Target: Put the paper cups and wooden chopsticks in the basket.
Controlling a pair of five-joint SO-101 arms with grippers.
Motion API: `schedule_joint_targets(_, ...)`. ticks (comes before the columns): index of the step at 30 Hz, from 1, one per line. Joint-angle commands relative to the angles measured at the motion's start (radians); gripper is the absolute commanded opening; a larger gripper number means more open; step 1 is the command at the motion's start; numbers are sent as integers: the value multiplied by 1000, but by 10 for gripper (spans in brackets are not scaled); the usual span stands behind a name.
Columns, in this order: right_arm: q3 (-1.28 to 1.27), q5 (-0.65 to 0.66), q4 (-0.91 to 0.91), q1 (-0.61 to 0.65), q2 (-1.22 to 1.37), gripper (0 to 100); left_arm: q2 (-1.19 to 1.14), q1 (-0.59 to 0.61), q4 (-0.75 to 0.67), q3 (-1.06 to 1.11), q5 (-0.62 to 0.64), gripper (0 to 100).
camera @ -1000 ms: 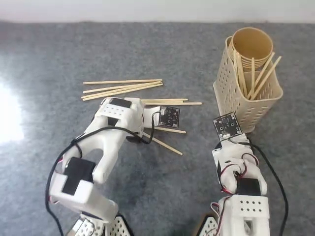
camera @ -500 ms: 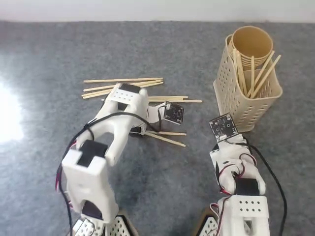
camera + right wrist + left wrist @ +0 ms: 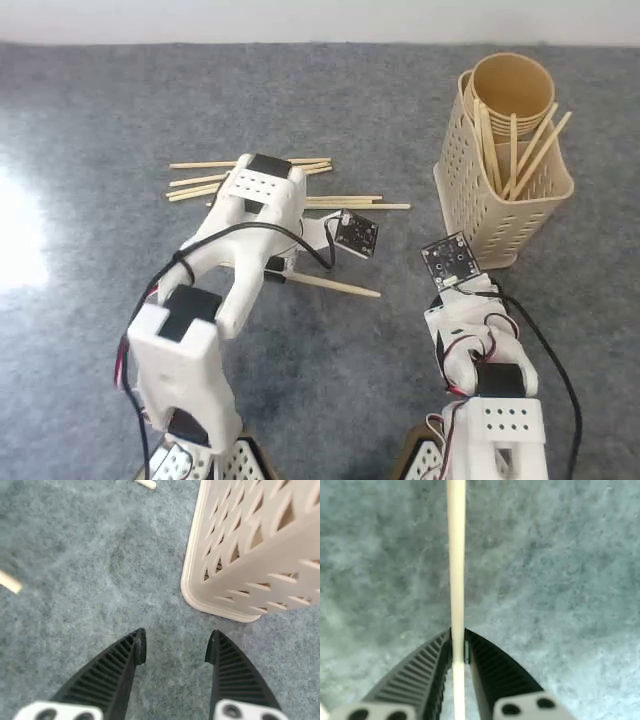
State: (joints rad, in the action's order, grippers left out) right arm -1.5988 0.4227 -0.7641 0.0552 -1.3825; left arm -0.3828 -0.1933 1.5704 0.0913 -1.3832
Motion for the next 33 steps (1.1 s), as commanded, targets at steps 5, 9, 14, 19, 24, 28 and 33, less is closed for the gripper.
schedule_joint_targets(5, 3, 15, 41, -5, -10, 202, 281, -86, 20, 31, 58, 11)
schedule_joint_targets(9, 3, 15, 42, -8, -10, 202, 463, -190, -170, 131, 328, 11)
schedule_joint_targets(14, 3, 15, 44, -10, -10, 202, 789, -356, -376, 271, 690, 11)
schedule_joint_targets(19, 11, 5, 44, -137, -10, 152, 1022, -473, -460, 285, 904, 11)
schedule_joint_targets(24, 63, -104, -35, -311, -12, 47, 1026, -417, -494, 262, 934, 11)
schedule_joint_targets(28, 75, -49, -143, -364, -12, 39, 1028, -416, -672, 266, 1076, 11)
schedule_joint_targets(33, 52, -3, -133, -507, -12, 7, 1025, -468, -1011, 349, 1250, 11)
